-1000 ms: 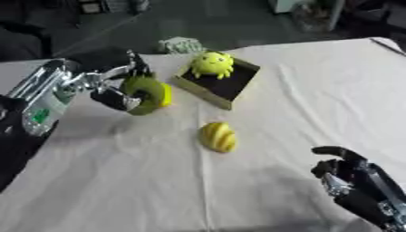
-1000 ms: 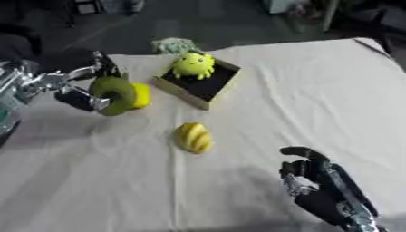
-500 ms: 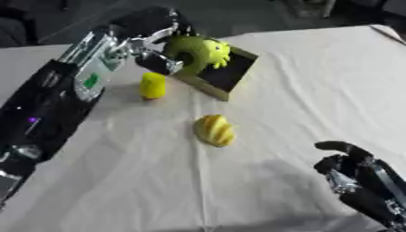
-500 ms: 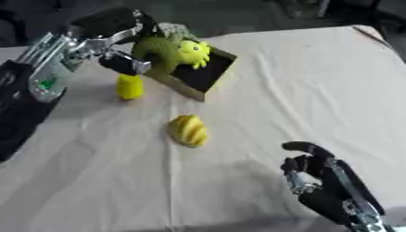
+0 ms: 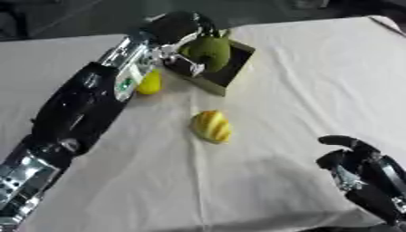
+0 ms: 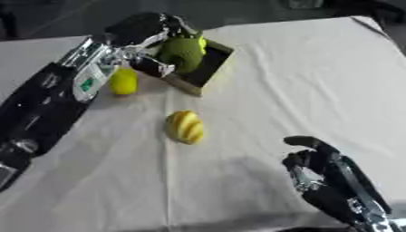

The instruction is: Pick up objects on the table and place them in the box.

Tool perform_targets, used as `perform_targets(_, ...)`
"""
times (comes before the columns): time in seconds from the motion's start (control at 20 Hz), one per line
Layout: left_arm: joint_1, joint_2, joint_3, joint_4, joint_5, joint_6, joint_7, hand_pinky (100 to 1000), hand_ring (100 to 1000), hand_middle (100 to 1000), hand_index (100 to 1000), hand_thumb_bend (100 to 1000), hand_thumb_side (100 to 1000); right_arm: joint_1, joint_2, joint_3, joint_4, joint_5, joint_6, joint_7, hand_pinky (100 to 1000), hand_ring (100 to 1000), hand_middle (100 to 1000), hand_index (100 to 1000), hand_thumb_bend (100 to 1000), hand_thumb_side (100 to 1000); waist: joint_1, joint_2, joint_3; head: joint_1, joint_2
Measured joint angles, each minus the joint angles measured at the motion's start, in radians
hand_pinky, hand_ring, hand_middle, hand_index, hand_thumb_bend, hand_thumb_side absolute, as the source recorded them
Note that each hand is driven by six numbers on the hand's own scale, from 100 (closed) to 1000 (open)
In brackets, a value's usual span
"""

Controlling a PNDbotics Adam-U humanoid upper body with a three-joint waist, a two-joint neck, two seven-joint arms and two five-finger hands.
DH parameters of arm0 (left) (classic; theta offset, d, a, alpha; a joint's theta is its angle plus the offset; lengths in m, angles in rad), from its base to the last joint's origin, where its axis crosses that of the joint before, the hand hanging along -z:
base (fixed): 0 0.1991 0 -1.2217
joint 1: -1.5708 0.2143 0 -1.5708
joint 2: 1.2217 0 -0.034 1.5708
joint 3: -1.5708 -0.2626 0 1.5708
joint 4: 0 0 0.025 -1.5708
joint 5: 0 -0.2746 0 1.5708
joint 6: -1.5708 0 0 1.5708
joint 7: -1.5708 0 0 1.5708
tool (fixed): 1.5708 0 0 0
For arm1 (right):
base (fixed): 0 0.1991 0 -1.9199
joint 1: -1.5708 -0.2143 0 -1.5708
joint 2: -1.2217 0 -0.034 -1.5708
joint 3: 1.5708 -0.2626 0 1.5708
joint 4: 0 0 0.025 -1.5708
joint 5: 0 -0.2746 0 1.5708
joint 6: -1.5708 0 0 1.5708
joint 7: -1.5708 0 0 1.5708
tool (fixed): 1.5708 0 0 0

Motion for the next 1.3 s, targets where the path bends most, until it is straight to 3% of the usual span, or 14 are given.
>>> perform_targets(0.45,0.0,-0.036,0.0,0.054,-0.035,0.021,0.031,805,779,792,903,239,191,-0.008,0.0,0.003,-0.002,-0.004,-0.002,0.002,637,617,771,774,100,319,0.0,0.002,-0.009,0.006,0.0)
perform_targets(0.75,0.002,-0.041,-0.001,0.054,-0.032,0.031,0.022,806,779,792,904,246,204,-0.008,0.001,0.005,-0.002,-0.004,-0.002,0.001,637,617,771,774,100,320,0.0,0.002,-0.01,0.006,0.0)
perform_targets(0.85,0.002,-0.04,0.0,0.044,-0.021,0.029,0.017,799,750,754,886,195,201,-0.006,0.001,0.004,-0.002,-0.004,-0.003,0.0,638,618,772,774,100,320,0.002,0.002,-0.002,0.001,0.0)
perform_targets(0.95,0.011,-0.013,0.001,0.012,0.001,0.016,-0.002,806,757,765,894,159,225,-0.006,0.001,-0.001,-0.002,-0.002,-0.004,-0.004,638,618,772,774,100,323,0.009,-0.002,0.012,-0.01,0.0)
perform_targets(1.15,0.051,0.079,0.002,-0.029,0.062,-0.028,-0.061,809,765,784,904,184,241,0.001,0.001,-0.007,-0.002,0.002,-0.006,-0.009,638,618,772,774,100,324,0.016,-0.01,0.022,-0.028,0.0)
perform_targets(1.3,0.07,0.148,0.023,-0.026,0.114,-0.028,-0.112,805,761,784,904,176,270,0.002,0.001,-0.008,-0.002,0.004,-0.007,-0.012,638,618,772,774,100,323,0.018,-0.01,0.025,-0.032,0.0)
